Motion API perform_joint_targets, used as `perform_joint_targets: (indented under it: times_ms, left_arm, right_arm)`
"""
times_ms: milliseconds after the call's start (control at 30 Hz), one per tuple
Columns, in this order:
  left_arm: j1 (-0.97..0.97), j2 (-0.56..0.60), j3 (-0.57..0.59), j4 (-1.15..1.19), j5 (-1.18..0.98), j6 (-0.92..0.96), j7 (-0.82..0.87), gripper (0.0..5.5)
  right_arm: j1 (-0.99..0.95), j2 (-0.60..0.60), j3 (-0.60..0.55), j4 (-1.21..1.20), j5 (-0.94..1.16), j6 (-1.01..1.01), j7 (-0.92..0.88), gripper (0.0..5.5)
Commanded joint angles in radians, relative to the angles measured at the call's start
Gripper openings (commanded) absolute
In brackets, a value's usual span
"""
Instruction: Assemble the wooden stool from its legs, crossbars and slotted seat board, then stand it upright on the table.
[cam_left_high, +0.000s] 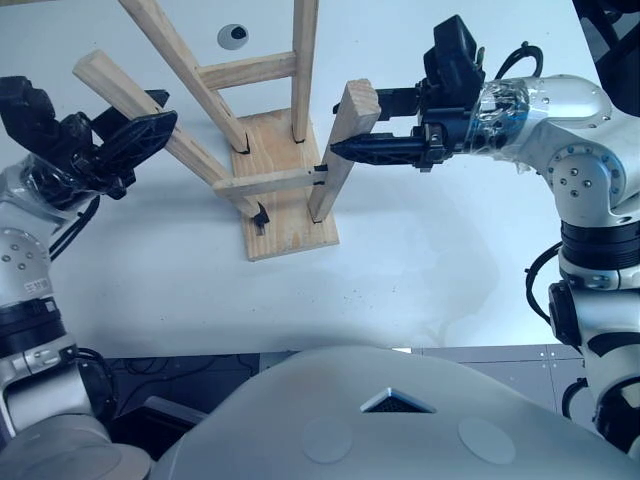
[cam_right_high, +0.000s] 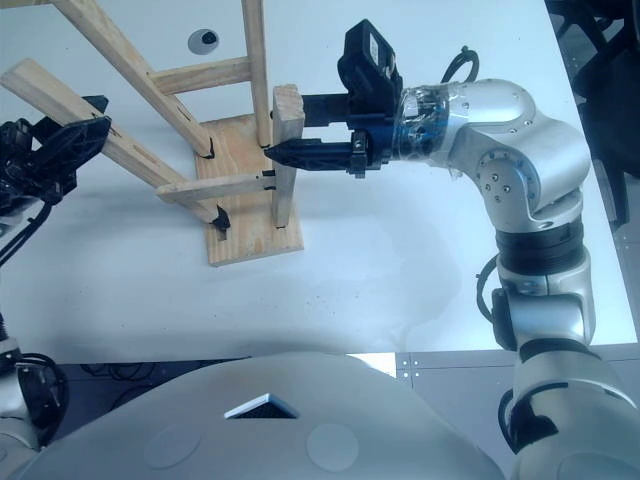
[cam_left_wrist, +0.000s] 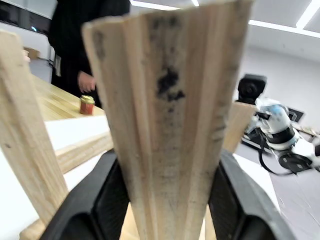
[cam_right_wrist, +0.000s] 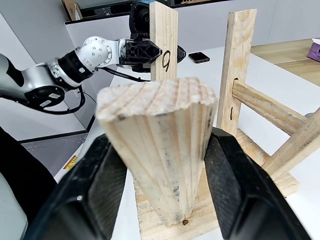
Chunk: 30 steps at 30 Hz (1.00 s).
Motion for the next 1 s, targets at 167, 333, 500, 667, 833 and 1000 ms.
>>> perform_joint_targets:
  times_ms: [167, 333, 500, 667, 833, 1000]
  left_arm:
    - [0.009, 0.136, -0.054, 0.059, 0.133, -0.019, -0.135, 2.01]
    - [0.003, 0.168, -0.092, 0.075, 0.187, -0.070, -0.201, 2.01]
    - [-0.036, 0.270, -0.130, 0.065, 0.229, -0.087, -0.295, 2.01]
    - [-0.114, 0.338, -0.182, 0.073, 0.288, -0.118, -0.366, 2.01]
    - [-0.215, 0.371, -0.231, 0.051, 0.325, -0.106, -0.384, 2.01]
    - [-0.263, 0.417, -0.261, 0.048, 0.342, -0.122, -0.397, 2.01]
  right_arm:
    - [0.055, -0.030, 0.049, 0.024, -0.062, 0.039, -0.026, 2.17]
    - [0.059, -0.030, 0.056, 0.026, -0.064, 0.037, -0.027, 2.17]
    - [0.068, -0.027, 0.066, 0.018, -0.065, 0.039, -0.029, 2.17]
    - [0.088, -0.011, 0.074, 0.011, -0.067, 0.031, -0.050, 2.17]
    - [0.098, 0.010, 0.079, 0.014, -0.071, 0.019, -0.071, 2.16]
    - [0.111, 0.018, 0.083, 0.008, -0.066, 0.013, -0.089, 2.16]
